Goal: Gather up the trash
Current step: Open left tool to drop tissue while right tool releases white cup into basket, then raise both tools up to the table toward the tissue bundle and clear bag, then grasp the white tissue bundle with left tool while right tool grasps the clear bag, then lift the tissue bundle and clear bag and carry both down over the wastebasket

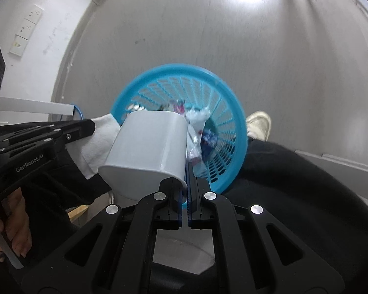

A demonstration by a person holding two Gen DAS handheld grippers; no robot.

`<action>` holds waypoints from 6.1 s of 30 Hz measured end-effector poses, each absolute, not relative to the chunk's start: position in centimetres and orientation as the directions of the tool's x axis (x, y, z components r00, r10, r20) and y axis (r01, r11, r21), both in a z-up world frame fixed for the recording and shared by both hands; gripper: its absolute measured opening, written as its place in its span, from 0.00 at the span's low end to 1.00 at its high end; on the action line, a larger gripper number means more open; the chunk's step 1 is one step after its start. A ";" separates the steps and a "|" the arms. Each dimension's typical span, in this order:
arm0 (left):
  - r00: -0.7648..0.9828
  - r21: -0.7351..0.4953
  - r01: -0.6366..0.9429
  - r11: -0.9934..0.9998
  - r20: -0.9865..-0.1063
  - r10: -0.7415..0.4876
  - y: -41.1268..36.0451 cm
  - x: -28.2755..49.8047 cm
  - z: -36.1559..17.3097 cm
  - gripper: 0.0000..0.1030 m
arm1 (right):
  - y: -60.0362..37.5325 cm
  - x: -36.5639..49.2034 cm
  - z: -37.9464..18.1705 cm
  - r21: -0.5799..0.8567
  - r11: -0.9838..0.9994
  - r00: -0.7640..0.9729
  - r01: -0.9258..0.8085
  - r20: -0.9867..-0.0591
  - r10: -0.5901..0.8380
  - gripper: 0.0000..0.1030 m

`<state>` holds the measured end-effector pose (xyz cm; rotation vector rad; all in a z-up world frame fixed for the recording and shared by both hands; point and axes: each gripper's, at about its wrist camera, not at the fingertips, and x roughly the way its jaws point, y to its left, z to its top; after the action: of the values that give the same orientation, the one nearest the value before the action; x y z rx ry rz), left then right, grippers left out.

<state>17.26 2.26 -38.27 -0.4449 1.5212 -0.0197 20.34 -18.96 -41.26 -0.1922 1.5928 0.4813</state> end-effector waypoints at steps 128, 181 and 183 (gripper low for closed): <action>0.647 -0.199 -0.081 0.977 -0.756 -0.100 5.2 31.6 -0.2 0.94 | -23.0 38.9 0.9 0.064 0.887 0.655 -0.458 -0.650 0.385 0.91; 0.771 -0.270 0.071 0.960 -0.595 -0.225 0.7 15.4 4.0 0.52 | -26.8 23.1 2.4 0.139 0.846 0.625 -0.515 -0.615 0.481 0.30; 0.771 -0.269 0.088 0.959 -0.591 -0.236 0.0 13.5 3.9 0.52 | -27.5 21.0 2.1 0.154 0.838 0.623 -0.524 -0.601 0.500 0.30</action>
<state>13.51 0.02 3.87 -0.2324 0.6691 -0.1773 21.00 -27.45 2.10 -0.0373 0.6791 0.5884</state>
